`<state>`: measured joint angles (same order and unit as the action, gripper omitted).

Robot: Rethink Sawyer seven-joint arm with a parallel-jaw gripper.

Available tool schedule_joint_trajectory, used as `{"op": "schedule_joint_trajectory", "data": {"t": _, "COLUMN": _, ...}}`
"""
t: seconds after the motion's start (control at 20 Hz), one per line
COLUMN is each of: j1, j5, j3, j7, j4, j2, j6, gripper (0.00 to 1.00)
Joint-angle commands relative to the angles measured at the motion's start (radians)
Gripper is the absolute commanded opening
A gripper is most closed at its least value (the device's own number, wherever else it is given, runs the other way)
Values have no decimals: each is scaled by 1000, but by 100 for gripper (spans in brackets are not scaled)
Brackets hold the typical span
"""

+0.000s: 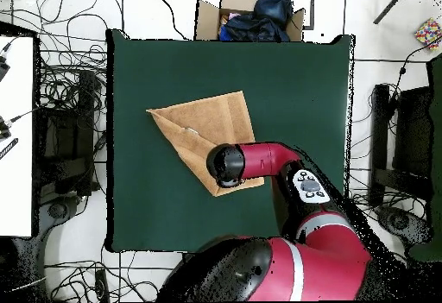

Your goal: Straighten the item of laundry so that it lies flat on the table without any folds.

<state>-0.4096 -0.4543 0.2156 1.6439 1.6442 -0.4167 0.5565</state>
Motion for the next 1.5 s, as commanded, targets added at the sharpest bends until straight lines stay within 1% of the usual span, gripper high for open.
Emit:
{"op": "schedule_joint_trajectory", "data": {"t": 0.05, "j1": 2, "j5": -87, "j3": 53, "j7": -71, "j4": -71, "j2": 37, "j6": -28, "gripper": 0}}
{"op": "schedule_joint_trajectory", "data": {"t": 0.2, "j1": -11, "j5": -72, "j3": 61, "j7": -84, "j4": -67, "j2": 38, "j6": 8, "gripper": 0}}
{"op": "schedule_joint_trajectory", "data": {"t": 0.95, "j1": -10, "j5": -81, "j3": 51, "j7": -84, "j4": -52, "j2": 23, "j6": 6, "gripper": 0}}
{"op": "schedule_joint_trajectory", "data": {"t": 1.25, "j1": 3, "j5": -53, "j3": 50, "j7": -71, "j4": -1, "j2": -53, "j6": 55, "gripper": 0}}
{"op": "schedule_joint_trajectory", "data": {"t": 1.5, "j1": 8, "j5": -33, "j3": 53, "j7": -61, "j4": 33, "j2": -100, "j6": 82, "gripper": 0}}
